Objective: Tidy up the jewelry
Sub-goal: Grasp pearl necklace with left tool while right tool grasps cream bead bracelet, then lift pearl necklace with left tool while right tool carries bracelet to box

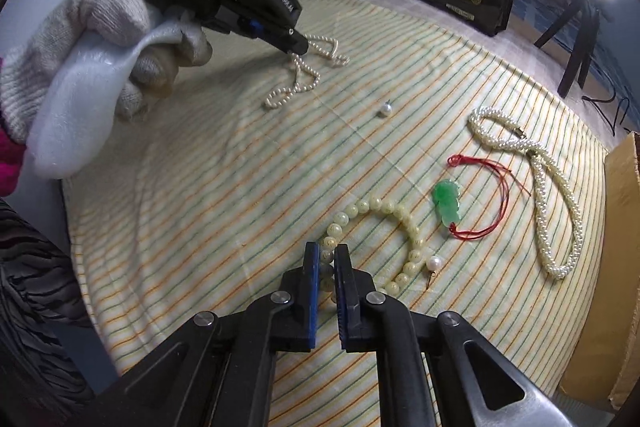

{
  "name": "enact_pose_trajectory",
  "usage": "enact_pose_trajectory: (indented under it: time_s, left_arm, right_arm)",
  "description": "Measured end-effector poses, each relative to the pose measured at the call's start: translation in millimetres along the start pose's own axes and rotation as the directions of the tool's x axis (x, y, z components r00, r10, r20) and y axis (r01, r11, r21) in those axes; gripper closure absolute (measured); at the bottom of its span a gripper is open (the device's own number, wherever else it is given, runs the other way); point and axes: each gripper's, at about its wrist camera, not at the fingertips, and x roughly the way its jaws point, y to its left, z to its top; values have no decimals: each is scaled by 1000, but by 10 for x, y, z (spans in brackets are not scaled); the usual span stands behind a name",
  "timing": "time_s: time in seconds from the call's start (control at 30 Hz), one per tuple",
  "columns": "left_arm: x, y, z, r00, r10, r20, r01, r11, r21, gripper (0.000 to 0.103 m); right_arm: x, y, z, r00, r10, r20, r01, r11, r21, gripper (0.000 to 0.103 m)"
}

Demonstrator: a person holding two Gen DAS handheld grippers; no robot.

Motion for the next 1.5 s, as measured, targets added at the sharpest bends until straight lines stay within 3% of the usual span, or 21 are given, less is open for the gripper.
enact_pose_trajectory:
  time_s: [0.33,0.8,1.5]
  left_arm:
    - [-473,108,39,992,-98,78,102,993,-51,98]
    - [-1074,-24,-8,965,-180,192,188,982,-23,98]
    - [-1467,-1104,-200,919,-328,218,297,941,162,98]
  right_arm:
    - [-491,-90,110,992,-15,127,10,999,37,98]
    - [-1012,-239,58,971,-42,236,19,995,98,98]
    - [-1813,-1176,-295,922,-209,327,106,946,307,98]
